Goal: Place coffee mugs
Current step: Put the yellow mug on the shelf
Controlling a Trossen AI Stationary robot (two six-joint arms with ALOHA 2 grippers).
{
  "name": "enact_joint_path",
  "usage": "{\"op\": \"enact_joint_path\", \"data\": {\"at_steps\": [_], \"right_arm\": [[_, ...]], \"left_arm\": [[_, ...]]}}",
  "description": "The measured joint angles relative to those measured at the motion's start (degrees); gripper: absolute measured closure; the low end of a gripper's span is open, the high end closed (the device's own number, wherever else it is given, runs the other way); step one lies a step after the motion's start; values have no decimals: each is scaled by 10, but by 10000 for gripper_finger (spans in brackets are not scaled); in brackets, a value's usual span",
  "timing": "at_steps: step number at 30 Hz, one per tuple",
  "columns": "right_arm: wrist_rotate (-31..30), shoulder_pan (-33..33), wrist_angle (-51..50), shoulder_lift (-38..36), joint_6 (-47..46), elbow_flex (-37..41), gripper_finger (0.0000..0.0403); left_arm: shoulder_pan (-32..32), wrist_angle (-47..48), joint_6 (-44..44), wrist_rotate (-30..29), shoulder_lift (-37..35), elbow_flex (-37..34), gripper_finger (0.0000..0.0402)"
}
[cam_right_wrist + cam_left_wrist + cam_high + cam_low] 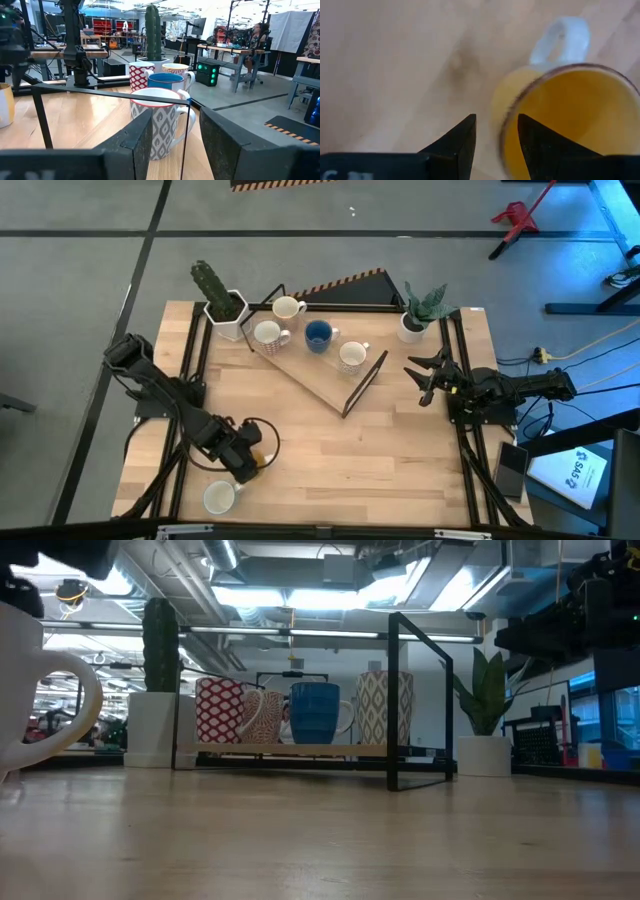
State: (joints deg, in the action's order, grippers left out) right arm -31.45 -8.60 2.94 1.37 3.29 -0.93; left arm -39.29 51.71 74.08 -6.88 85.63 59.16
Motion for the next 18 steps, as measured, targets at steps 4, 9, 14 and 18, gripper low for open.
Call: {"op": "enact_joint_path", "data": {"at_steps": [4, 9, 14, 18], "right_arm": [[0, 0, 0, 0, 0, 0, 253], [0, 0, 0, 0, 0, 0, 253], [0, 0, 0, 0, 0, 0, 253], [0, 0, 0, 0, 0, 0, 253]], "left_arm": [[0, -84, -7, 36, 0, -43, 294], [4, -98, 1, 40, 0, -59, 377], [33, -97, 14, 30, 0, -60, 389], [79, -96, 16, 25, 0, -53, 390]]}}
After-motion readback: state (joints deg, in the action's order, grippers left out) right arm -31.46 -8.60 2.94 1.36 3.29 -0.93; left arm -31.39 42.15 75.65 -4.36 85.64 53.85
